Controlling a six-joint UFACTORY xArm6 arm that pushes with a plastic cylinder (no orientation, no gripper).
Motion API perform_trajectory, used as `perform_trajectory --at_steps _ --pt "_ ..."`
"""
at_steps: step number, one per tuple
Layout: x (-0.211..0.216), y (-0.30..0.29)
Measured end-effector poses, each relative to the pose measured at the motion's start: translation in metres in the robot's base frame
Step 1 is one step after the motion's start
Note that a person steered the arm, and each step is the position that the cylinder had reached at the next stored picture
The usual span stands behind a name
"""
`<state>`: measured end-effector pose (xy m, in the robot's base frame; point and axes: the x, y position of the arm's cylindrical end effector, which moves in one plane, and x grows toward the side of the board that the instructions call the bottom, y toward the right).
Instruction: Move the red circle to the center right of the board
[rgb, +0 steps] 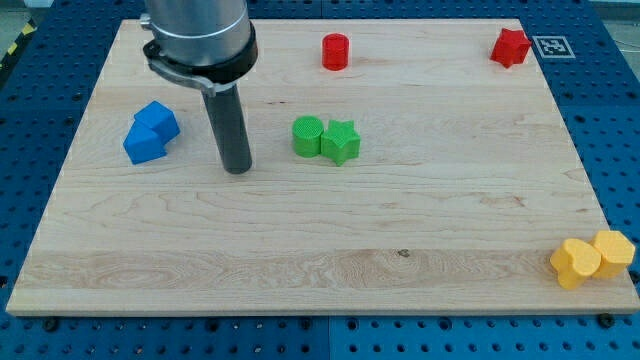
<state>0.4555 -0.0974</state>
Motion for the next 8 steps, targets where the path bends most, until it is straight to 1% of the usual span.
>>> perform_trajectory --at_steps 1,2,3,4,5,7,8 --pt "-0.02 0.004" --pt "-0.052 0.002" --pt "-0.103 -0.022" --pt "-0.16 -0.029" --pt "-0.187 -0.019" --pt "-0.196 0.067" --pt "-0.177 0.127"
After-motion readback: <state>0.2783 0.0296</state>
